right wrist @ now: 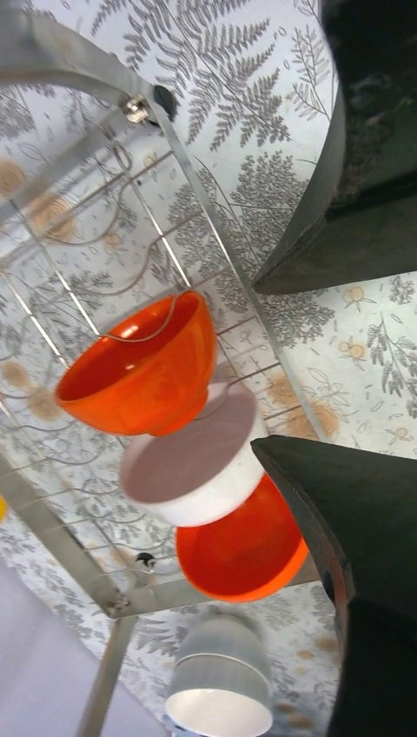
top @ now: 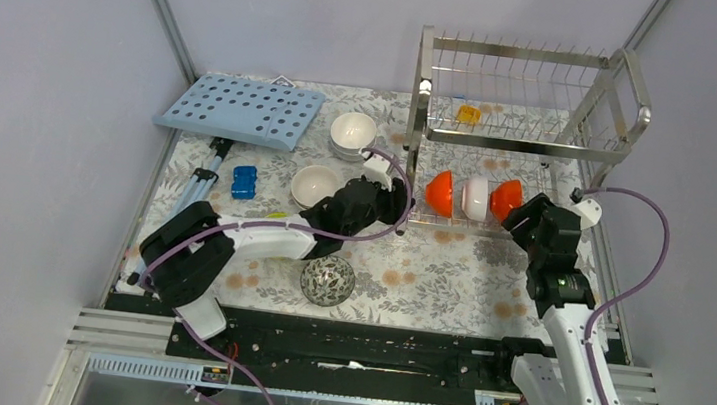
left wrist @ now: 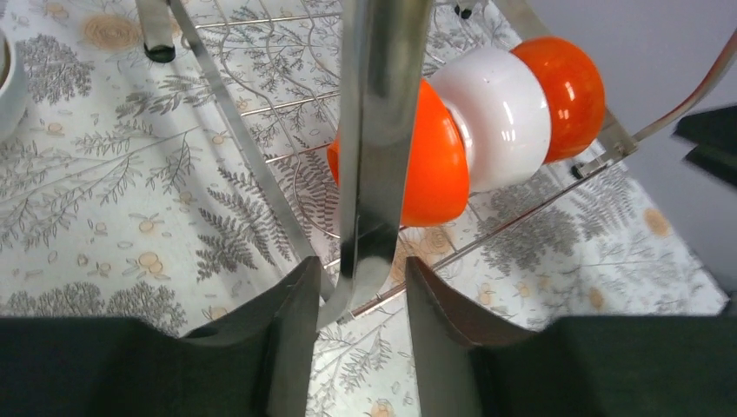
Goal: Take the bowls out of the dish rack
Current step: Adjust the dish rack at the center of the board.
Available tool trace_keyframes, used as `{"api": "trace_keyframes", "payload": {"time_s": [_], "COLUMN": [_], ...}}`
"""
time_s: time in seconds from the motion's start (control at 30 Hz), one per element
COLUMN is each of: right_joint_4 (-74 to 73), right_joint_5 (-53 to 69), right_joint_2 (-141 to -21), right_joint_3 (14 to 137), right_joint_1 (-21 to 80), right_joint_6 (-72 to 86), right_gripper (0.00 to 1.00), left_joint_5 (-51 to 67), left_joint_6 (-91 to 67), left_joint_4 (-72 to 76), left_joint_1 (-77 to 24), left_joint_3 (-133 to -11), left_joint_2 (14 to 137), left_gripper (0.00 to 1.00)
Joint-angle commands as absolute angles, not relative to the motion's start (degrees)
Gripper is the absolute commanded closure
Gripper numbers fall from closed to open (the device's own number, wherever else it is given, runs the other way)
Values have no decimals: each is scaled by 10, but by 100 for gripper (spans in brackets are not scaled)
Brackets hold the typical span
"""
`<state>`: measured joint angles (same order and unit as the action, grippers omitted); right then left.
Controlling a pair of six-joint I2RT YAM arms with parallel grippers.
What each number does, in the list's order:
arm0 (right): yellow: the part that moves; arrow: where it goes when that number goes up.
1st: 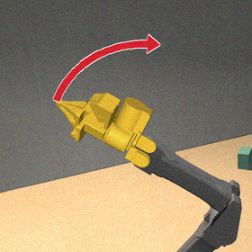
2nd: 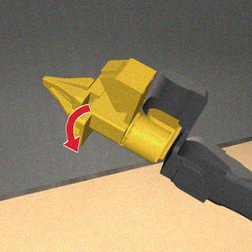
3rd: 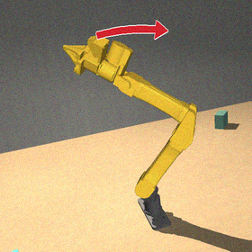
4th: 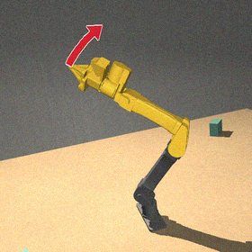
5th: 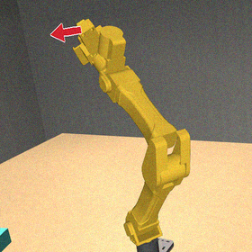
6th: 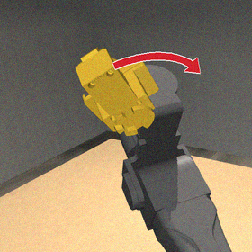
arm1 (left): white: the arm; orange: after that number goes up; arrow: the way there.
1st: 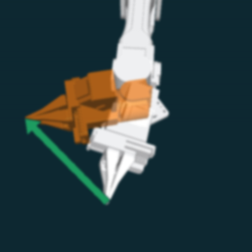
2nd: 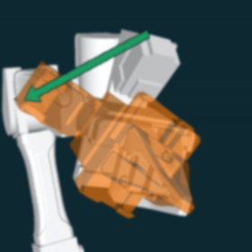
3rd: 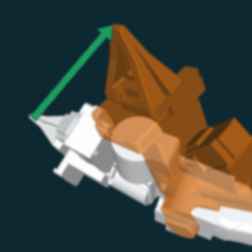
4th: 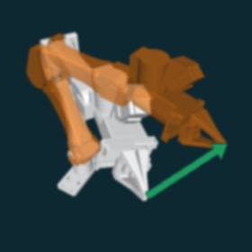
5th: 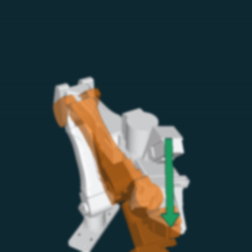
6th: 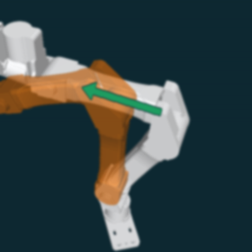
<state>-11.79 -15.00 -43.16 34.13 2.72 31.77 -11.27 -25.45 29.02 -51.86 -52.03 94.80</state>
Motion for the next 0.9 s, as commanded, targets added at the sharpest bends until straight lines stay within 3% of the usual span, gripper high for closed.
{"api": "trace_keyframes", "payload": {"time_s": [0.0, 0.17, 0.5, 0.57, 0.73, 0.87], "right_joint_4": [-106, -44, 36, 31, 13, 17], "right_joint_5": [-89, -74, -96, -108, -126, -127], "right_joint_2": [-411, -428, -453, -445, -438, -457], "right_joint_3": [317, 297, 273, 270, 276, 284], "right_joint_1": [29, 29, 17, 16, 16, 16], "right_joint_6": [309, 316, 305, 305, 288, 283], "right_gripper": [32, 34, 32, 30, 27, 26], "left_joint_5": [-125, -121, -116, -122, -131, -132], "left_joint_6": [-265, -258, -225, -219, -228, -228], "left_joint_4": [320, 316, 312, 302, 292, 283], "left_joint_1": [-519, -519, -516, -509, -469, -435], "left_joint_3": [-497, -481, -513, -534, -573, -601], "left_joint_2": [873, 844, 877, 899, 943, 964], "left_gripper": [48, 37, 36, 41, 70, 79]}}
